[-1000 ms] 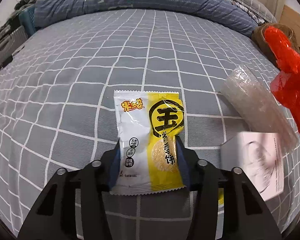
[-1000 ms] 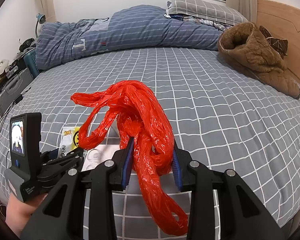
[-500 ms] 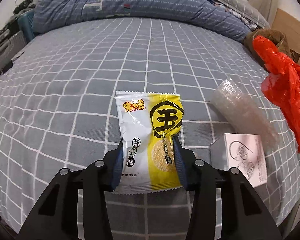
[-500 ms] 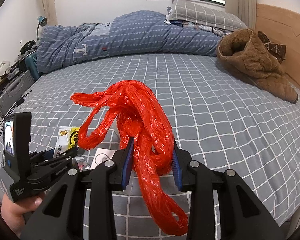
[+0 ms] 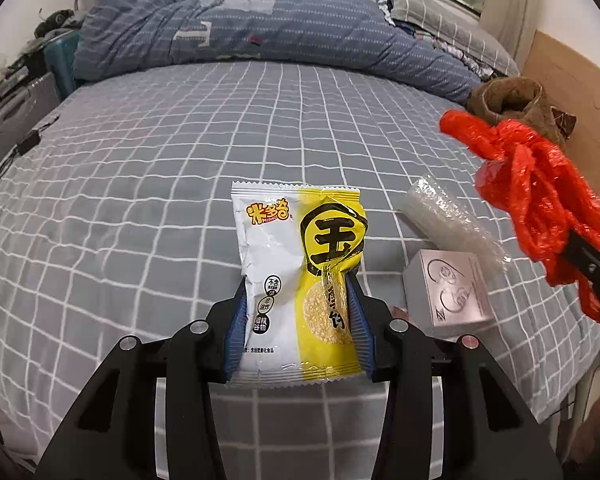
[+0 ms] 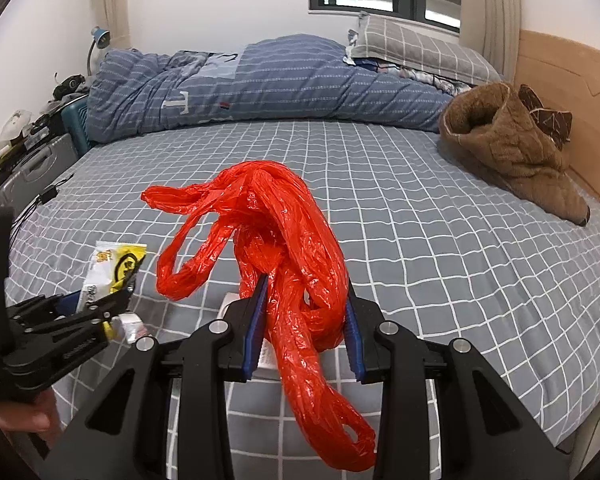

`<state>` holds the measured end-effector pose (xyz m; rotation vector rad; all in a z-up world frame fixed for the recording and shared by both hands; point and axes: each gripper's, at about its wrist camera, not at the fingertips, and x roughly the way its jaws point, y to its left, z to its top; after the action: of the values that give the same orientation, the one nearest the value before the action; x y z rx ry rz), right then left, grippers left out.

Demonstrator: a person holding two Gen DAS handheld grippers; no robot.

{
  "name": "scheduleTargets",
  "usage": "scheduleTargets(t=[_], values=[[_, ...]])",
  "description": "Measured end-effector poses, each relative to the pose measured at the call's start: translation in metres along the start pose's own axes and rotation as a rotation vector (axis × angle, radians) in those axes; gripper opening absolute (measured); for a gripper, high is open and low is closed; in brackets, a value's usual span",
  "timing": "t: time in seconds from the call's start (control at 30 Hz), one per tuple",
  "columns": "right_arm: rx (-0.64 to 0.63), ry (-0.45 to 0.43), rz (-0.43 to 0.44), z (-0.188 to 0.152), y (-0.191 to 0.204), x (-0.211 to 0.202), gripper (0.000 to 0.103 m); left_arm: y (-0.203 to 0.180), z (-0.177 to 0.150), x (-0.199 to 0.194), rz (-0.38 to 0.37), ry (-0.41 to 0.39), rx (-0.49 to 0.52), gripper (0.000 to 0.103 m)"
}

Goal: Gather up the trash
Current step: 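Lift the yellow packet and red bag off the bed with both tools, then carry the yellow packet and red bag in both tools over the bin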

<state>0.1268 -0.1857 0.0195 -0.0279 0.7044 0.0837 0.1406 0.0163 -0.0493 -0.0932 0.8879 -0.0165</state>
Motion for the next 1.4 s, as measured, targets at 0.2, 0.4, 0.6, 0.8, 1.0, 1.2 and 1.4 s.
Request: scheduleTargets(t=[0.2,0.4,0.6,0.8,1.0,1.2,1.4], values=[[0.007,0.0,0.009,-0.011,0.01,-0.015,0.033,0.011,-0.013,-0.03,-0.011,-0.024,-0.013,0.044],[0.005,-0.002,0.015,-0.022,0.021,-0.031,0.033,0.016,-0.032,-0.053,-0.017,-0.021,-0.016,0.044],[0.012,-0.011,0.021,-0.033,0.027,-0.052,0.032,0.015,-0.05,-0.071,-0.01,-0.021,0.0,0.043],[0.017,-0.005,0.019,-0.048,0.027,-0.072,0.033,0.015,-0.061,-0.092,-0.011,-0.033,0.002,0.043],[0.022,-0.007,0.016,-0.066,0.025,-0.098,0.033,0.015,-0.078,-0.118,-0.014,-0.047,-0.001,0.043],[0.009,-0.02,0.019,-0.088,0.029,-0.137,0.033,0.012,-0.111,-0.138,-0.02,-0.03,0.005,0.043],[0.01,-0.015,0.017,-0.114,0.031,-0.169,0.032,0.015,-0.135,-0.163,-0.03,-0.03,-0.016,0.043]])
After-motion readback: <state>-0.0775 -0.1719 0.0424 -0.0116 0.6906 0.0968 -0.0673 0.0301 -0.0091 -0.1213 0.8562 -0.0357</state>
